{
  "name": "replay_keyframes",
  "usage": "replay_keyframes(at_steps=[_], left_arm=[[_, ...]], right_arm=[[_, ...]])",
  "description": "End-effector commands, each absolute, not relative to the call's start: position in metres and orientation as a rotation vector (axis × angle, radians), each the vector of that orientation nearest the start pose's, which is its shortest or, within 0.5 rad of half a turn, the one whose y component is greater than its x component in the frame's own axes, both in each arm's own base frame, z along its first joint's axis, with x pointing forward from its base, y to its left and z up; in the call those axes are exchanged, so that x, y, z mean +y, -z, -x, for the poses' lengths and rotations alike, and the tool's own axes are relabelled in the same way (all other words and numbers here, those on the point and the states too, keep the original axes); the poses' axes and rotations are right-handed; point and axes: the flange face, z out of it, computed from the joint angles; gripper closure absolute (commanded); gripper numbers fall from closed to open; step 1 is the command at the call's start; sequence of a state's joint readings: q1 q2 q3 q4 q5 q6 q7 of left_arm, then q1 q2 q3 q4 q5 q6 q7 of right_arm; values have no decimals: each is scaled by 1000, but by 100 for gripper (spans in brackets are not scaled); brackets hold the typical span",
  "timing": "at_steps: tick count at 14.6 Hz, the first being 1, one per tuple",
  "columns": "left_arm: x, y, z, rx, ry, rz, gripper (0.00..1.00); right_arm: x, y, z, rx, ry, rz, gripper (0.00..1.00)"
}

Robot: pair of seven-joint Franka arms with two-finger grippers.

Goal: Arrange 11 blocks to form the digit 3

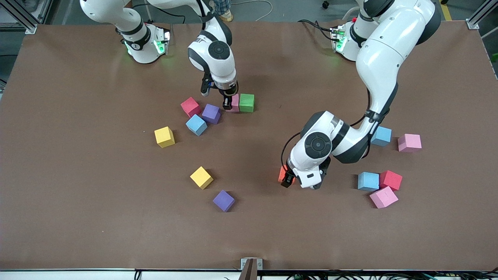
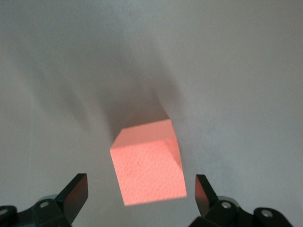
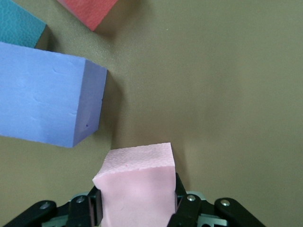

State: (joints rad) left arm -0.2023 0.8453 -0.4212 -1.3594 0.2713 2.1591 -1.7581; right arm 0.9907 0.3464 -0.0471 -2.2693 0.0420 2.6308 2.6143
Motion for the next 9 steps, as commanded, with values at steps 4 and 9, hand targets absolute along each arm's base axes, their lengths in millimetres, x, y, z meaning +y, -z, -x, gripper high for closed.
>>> replay_keyframes(at_steps=[4, 9], left_arm=[[-367, -230, -649, -1728, -66, 2717, 0], [-370, -220, -645, -1717, -70, 2717, 1]], right_arm=[[442, -199, -315, 2355, -14, 2067, 0], [441, -198, -315, 2340, -7, 2094, 0]])
